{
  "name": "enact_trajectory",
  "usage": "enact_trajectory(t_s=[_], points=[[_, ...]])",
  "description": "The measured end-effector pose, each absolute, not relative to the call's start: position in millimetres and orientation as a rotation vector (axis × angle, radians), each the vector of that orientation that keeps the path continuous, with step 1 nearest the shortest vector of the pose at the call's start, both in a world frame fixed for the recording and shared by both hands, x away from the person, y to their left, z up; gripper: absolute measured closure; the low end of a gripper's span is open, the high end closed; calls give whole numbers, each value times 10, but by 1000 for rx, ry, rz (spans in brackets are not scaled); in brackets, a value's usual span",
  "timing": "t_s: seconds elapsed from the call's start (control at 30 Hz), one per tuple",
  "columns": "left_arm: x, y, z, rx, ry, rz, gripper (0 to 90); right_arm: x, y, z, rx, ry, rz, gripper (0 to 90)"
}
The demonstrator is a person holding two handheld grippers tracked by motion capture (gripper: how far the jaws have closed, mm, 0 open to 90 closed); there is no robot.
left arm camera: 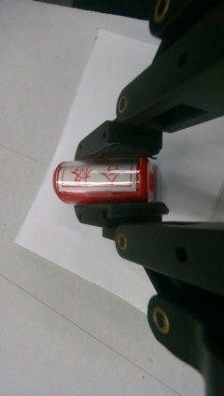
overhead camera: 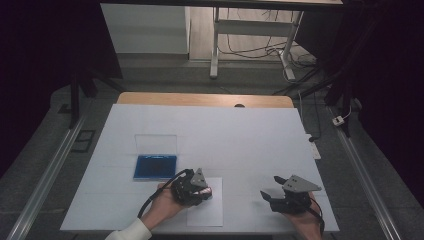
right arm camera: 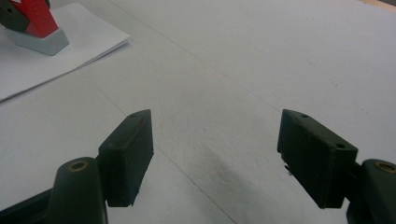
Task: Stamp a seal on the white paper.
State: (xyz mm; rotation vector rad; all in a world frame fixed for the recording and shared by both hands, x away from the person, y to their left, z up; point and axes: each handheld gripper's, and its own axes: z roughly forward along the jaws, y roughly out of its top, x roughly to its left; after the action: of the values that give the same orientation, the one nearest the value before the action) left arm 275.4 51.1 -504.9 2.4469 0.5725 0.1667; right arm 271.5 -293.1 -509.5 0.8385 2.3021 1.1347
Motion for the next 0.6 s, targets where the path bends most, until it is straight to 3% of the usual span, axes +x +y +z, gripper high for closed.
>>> enact_trajectory(t_s=[0.6], points=[[2738, 514, -5060, 2439, 572, 180, 709, 2717, -2926, -5092, 839, 2302, 1129, 261]])
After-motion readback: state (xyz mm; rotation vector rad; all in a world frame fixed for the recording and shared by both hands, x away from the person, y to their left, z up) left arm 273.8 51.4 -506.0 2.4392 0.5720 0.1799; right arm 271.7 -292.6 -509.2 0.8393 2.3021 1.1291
